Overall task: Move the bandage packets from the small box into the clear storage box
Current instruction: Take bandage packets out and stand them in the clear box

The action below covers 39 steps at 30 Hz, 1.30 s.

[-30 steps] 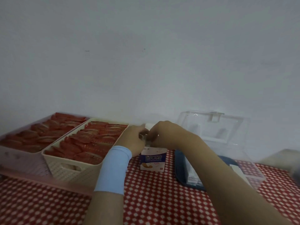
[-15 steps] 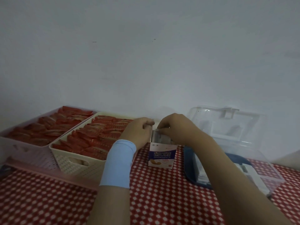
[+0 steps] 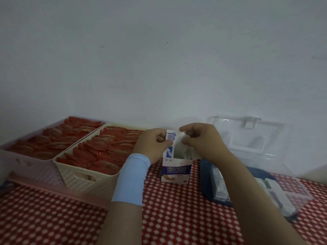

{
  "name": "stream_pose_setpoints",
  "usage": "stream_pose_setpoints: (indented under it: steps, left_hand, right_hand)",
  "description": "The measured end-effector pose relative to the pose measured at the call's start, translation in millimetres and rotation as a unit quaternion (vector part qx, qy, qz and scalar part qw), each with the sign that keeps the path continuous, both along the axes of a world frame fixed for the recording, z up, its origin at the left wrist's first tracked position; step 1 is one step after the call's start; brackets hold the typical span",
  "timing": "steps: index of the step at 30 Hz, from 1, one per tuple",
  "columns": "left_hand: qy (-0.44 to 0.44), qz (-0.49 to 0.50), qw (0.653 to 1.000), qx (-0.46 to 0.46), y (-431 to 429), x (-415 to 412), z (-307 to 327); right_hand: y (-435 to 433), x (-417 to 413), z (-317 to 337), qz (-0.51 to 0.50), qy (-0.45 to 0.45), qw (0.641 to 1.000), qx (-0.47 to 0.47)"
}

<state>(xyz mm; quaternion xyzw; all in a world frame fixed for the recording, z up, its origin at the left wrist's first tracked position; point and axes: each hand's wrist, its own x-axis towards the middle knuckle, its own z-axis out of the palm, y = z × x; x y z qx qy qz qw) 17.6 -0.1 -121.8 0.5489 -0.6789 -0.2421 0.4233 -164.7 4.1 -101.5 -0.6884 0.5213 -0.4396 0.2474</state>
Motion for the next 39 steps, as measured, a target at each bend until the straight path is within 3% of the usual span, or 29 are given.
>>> stream_pose_setpoints:
  steps: [3, 8, 11, 13, 19, 25, 33, 39]
  left_hand:
    - [0.046, 0.025, 0.999, -0.006, -2, -2, 0]
    - [0.161, 0.073, 0.983, -0.056, -1, -3, 7]
    - [0.233, 0.105, 0.964, -0.078, 3, -1, 12]
    - [0.216, 0.107, 0.967, -0.087, 6, 3, 18]
    - [0.167, -0.111, 0.979, 0.018, 27, -10, 35]
    - [0.237, -0.177, 0.947, 0.126, 25, -15, 26]
    - [0.334, -0.243, 0.890, 0.194, 36, -27, 31]
    - [0.324, -0.317, 0.860, 0.236, 48, -60, 34]
  right_hand:
    - [4, -7, -6, -0.041, -0.070, 0.997, -0.011]
    - [11, -18, 8, -0.053, -0.103, 0.991, -0.060]
    - [23, -21, 21, -0.011, -0.078, 0.994, -0.079]
    - [30, -20, 27, 0.018, -0.057, 0.994, -0.094]
    - [37, -12, 34, 0.066, -0.026, 0.993, -0.100]
    - [37, -18, 30, 0.092, -0.078, 0.991, -0.050]
    - [46, -30, 32, 0.104, -0.111, 0.986, -0.064]
    - [59, -51, 32, 0.124, -0.208, 0.970, -0.019]
